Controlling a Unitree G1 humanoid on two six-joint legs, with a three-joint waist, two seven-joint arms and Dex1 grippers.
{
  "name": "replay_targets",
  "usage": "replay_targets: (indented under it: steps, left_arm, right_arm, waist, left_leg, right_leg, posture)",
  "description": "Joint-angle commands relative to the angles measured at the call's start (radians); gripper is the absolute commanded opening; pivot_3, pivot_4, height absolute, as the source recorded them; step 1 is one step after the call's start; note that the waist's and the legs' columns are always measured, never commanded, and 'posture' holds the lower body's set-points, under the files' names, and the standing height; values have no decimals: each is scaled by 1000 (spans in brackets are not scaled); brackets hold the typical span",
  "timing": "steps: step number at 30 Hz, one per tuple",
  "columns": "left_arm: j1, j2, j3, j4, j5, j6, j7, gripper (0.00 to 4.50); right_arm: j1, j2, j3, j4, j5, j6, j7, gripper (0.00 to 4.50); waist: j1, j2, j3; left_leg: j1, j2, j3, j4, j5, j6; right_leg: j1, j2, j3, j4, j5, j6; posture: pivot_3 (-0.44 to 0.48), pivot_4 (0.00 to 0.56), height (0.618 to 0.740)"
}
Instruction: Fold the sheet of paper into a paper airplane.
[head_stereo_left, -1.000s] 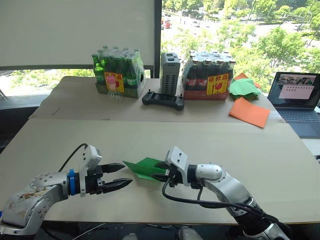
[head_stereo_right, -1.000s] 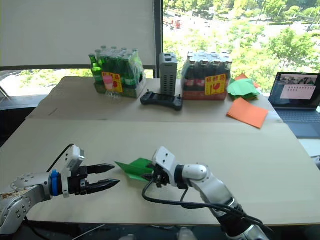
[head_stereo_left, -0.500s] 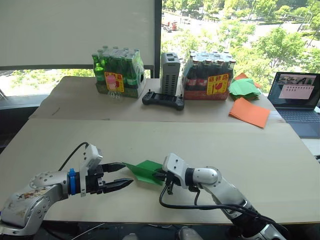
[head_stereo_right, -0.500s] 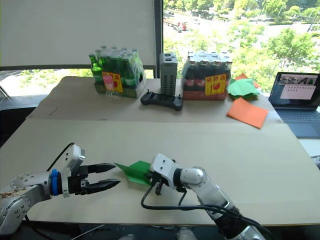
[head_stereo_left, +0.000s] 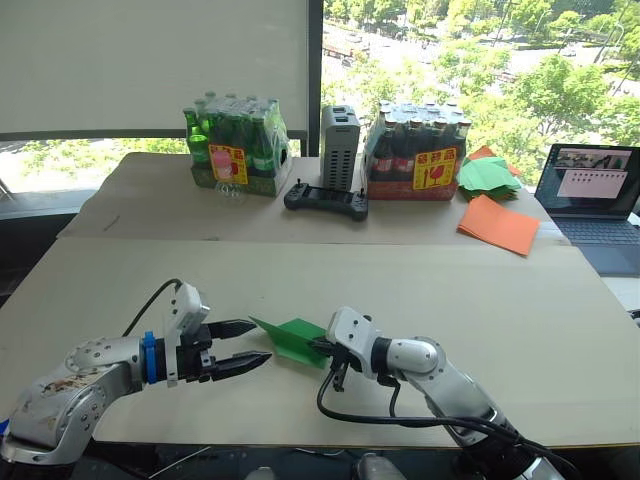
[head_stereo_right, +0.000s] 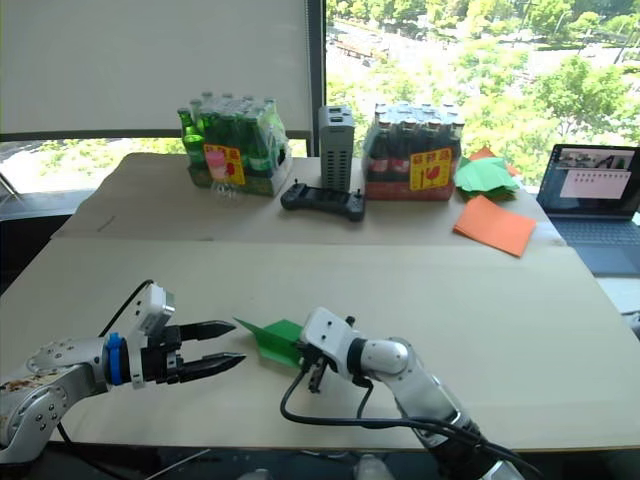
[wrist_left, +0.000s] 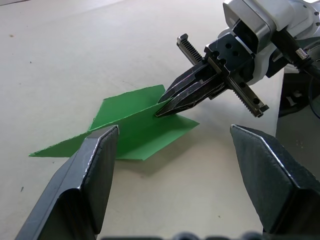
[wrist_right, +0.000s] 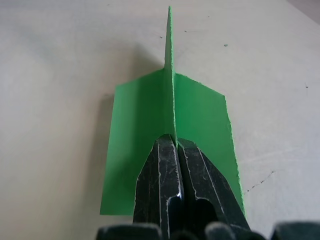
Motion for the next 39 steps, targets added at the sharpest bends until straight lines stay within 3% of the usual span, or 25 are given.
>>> replay_targets:
  steps: [1, 8, 14, 19, 34, 39]
  left_arm:
    - [-21, -3, 0, -5, -9, -17, 1, 3774]
    - [-68, -33, -31, -19, 11, -41, 24, 3774]
    - [-165, -80, -71, -45, 34, -81, 75, 3774]
    - [-222, -130, -138, -65, 70, -110, 122, 3774]
    - [-240, -149, -237, -30, 142, -148, 111, 3774]
    - [-250, -152, -234, -46, 126, -120, 123, 3774]
  right_arm:
    - [4, 12, -20, -32, 5, 0, -11, 18]
    - [14, 58, -219, -117, 113, 130, -86, 18]
    - [-45, 45, -505, -106, 50, 303, -343, 18]
    - [-45, 40, -656, -83, -10, 446, -509, 18]
    - [18, 36, -697, -5, 1, 462, -560, 18]
    - [-1, 48, -733, -45, 31, 445, -567, 1652]
  waist:
    - [0, 0, 0]
    - [3, 0, 0]
    - [8, 0, 0]
    - [9, 0, 0]
    - [-1, 2, 0]
    - [-1, 2, 0]
  left_leg:
    - [0, 0, 0, 0, 0, 0]
    - [0, 0, 0, 0, 0, 0]
    - [-1, -1, 0, 0, 0, -1]
    - [-1, -1, 0, 0, 0, -1]
    - [0, -1, 1, 0, 0, 0]
    - [0, -1, 1, 0, 0, 0]
  right_leg:
    - [0, 0, 0, 0, 0, 0]
    - [0, 0, 0, 0, 0, 0]
    - [0, -1, 0, 0, 0, 0]
    - [0, -1, 0, 0, 0, 0]
    - [1, 0, 2, 0, 0, 0]
    - [1, 0, 2, 0, 0, 1]
  posture:
    - [0, 150, 740]
    - [0, 150, 740]
    - [0, 150, 740]
    - [0, 150, 740]
    - [0, 150, 740]
    - [0, 150, 740]
